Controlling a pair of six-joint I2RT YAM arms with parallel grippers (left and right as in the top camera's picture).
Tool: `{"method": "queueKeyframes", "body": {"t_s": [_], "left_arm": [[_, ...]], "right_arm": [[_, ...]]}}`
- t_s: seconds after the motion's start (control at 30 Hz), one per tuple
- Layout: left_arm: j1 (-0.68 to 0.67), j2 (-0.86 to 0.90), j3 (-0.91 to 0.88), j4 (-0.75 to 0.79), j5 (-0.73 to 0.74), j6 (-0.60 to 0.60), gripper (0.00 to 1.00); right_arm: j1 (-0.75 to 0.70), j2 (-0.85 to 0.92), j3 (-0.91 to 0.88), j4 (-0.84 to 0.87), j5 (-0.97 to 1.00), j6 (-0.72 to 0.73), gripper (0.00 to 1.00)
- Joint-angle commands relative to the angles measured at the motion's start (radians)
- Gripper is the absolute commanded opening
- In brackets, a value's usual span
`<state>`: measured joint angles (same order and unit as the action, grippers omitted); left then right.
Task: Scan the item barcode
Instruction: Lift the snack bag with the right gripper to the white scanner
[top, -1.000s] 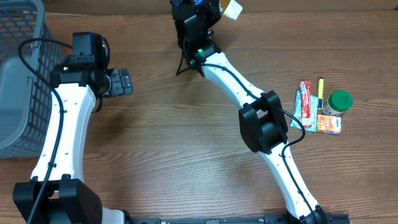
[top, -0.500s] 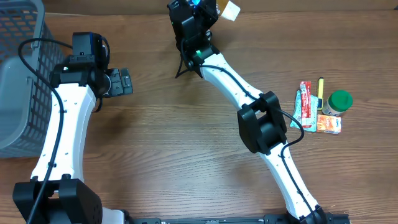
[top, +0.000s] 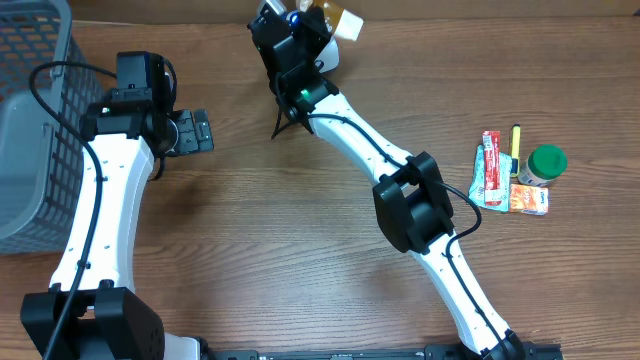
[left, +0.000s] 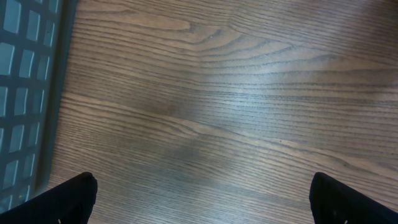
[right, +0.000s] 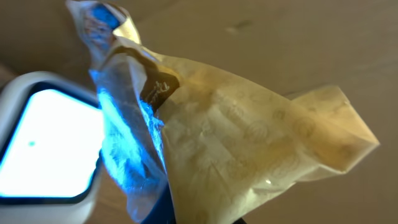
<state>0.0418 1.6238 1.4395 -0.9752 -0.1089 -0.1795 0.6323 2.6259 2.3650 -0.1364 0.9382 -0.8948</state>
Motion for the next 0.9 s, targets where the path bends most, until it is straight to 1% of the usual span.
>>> {"method": "queueKeyframes", "body": {"t_s": [0.0, 0.13, 0.37, 0.5, 0.6, 0.87], "left_arm": [[0.004, 0.010, 0.003, 0.000, 0.001, 0.008, 1.00], [0.004, 0.010, 0.003, 0.001, 0.001, 0.008, 1.00], [0.004, 0.010, 0.003, 0.001, 0.001, 0.008, 1.00], [0.004, 0.010, 0.003, 0.000, 0.001, 0.008, 1.00], [0.005, 0.010, 0.003, 0.001, 0.001, 0.008, 1.00], [0.004, 0.010, 0.003, 0.001, 0.001, 0.008, 1.00]], "right_arm": [[0.020, -0.010, 0.009, -0.033, -0.068, 0.074, 0.04], [0.033, -0.010, 0.009, -0.062, -0.095, 0.143, 0.04], [0.043, -0.010, 0.009, -0.063, -0.114, 0.147, 0.04], [0.043, -0.010, 0.009, -0.103, -0.114, 0.149, 0.04], [0.043, -0.010, 0.009, -0.105, -0.114, 0.203, 0.04], [0.033, -0.071, 0.009, -0.114, -0.105, 0.234, 0.04]]}}
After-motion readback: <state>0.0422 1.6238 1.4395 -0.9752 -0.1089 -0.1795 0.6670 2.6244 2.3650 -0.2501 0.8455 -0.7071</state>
